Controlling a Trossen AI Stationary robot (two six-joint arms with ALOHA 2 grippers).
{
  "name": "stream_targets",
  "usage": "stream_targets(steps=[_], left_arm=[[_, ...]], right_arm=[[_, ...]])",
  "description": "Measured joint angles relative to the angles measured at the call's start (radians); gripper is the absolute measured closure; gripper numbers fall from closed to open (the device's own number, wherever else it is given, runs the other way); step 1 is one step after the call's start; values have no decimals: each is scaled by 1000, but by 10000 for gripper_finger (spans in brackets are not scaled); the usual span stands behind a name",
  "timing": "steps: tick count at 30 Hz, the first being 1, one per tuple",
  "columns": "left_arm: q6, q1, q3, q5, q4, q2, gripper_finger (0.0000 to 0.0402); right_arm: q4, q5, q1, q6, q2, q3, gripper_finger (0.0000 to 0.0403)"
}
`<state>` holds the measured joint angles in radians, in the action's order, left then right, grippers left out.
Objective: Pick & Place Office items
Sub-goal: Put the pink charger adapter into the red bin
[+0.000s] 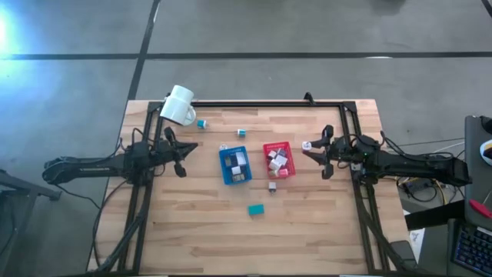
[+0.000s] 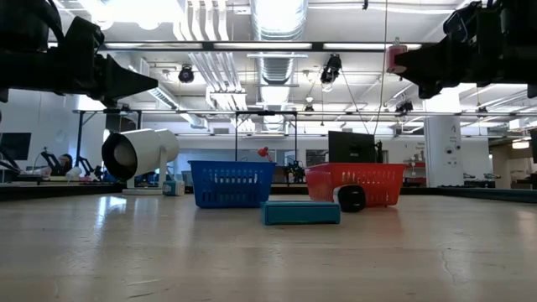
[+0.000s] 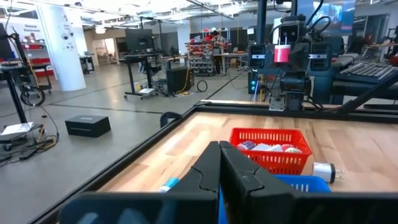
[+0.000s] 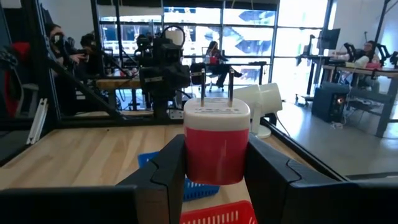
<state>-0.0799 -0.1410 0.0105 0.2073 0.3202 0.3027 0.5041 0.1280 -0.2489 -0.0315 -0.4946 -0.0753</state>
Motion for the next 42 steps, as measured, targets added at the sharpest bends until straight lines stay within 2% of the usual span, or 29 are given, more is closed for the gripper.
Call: stream_targets(steps=[20,42], left_arm=[[1,0,-1,2,0,0,396],[-47,0,-4,3,-15,0,396]], right_arm=[[-18,2,0,-1,-5,1,279],[65,0,-1,20,-149,-3,277]])
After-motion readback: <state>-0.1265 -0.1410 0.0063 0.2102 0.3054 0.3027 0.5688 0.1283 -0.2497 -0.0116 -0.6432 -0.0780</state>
